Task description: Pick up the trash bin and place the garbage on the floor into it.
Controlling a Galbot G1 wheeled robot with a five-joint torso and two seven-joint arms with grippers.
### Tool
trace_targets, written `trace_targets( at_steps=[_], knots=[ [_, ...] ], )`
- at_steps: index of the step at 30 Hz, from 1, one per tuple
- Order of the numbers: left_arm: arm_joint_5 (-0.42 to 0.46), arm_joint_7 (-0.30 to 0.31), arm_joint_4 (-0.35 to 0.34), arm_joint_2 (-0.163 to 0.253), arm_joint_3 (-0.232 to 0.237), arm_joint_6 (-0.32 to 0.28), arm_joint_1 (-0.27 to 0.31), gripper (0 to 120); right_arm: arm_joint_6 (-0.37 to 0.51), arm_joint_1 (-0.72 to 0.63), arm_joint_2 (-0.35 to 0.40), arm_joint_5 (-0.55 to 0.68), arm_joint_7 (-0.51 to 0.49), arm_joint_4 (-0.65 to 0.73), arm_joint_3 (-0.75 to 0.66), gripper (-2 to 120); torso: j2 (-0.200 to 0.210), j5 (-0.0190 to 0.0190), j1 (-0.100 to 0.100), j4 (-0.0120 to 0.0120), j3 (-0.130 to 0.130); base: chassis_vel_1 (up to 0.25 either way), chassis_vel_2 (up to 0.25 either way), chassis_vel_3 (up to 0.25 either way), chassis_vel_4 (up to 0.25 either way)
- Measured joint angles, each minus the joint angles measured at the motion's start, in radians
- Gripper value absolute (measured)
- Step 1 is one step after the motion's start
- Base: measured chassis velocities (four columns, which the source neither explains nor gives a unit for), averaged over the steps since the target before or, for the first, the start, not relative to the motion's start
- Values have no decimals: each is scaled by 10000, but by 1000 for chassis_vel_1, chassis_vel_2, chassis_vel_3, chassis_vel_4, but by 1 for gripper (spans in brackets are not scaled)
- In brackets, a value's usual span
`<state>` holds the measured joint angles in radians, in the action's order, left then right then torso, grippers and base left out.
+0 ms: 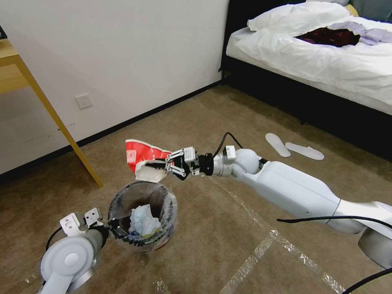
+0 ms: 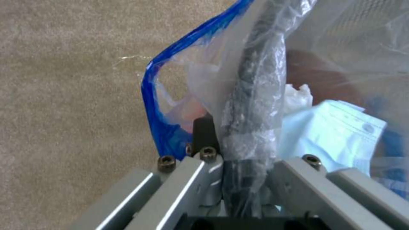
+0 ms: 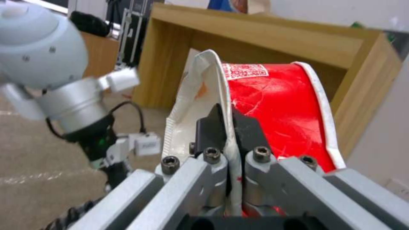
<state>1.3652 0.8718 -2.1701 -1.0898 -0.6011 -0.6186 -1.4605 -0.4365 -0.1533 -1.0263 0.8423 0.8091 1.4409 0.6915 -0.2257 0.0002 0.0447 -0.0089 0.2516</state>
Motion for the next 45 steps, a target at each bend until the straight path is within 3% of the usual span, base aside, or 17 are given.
trace_targets(
  at_steps=[45],
  knots=[
    [-28, 13, -173, -9, -48, 0, -66, 0, -152, -1063, -126, -1253, -7, -742, 1279, 0, 0, 0, 0, 0, 0, 0, 0, 0, 0]
  ],
)
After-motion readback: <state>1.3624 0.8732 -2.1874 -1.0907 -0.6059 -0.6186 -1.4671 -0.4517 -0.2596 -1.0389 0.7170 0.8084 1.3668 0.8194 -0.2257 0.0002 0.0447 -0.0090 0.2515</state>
